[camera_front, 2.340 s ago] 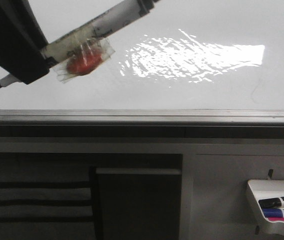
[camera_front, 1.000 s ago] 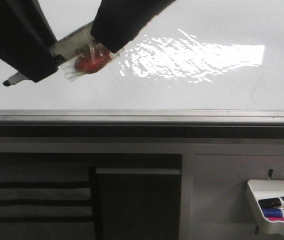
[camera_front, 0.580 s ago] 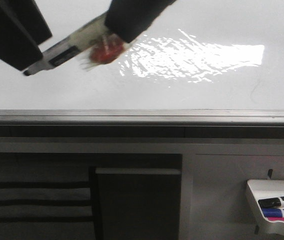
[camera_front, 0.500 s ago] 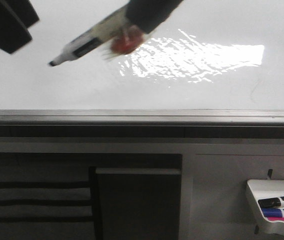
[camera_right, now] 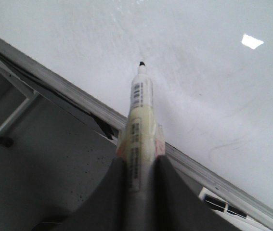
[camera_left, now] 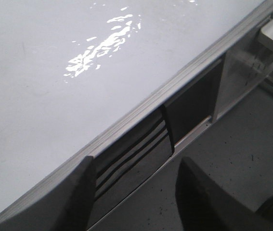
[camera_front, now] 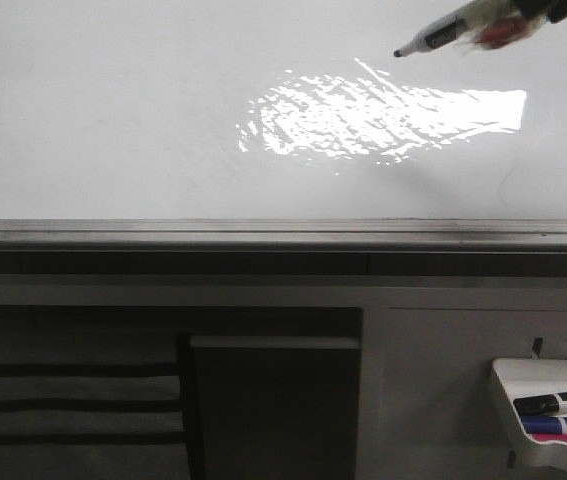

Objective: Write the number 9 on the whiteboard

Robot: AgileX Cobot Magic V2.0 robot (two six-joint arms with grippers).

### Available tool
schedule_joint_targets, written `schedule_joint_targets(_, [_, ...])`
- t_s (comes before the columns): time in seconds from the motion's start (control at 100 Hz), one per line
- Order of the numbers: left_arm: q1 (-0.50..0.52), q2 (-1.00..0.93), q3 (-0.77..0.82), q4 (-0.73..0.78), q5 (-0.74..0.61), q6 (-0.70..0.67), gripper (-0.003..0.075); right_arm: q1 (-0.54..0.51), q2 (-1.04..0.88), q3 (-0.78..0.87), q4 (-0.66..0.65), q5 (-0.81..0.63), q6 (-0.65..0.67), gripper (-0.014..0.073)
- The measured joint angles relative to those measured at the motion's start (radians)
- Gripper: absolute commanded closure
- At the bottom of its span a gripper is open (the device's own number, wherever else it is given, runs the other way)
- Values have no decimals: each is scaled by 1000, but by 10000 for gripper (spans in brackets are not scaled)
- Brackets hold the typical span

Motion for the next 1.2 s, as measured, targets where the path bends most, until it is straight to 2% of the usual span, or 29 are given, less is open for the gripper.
schedule_joint_targets(0.12, [5,-9,13,-11,-29,0,368,0,5,37,35,-66,1,640])
schedule_joint_targets(0.49, [5,-9,13,-18,-68,0,373,0,120,43,60,-130,6,640])
schedule_joint_targets(0.65, [5,-9,15,-18,-71,0,373,0,196,-21,62,-143,6,640])
schedule_joint_targets(0.79, [5,-9,15,-20,-71,0,373,12,268,-103,81,-105,2,640])
schedule_joint_targets(0.97, [5,-9,15,-20,-73,0,373,35,305,-122,76,-2,0,640])
schedule_joint_targets(1.2, [5,-9,15,-20,-80,0,373,-16,258,-122,35,25,19,640])
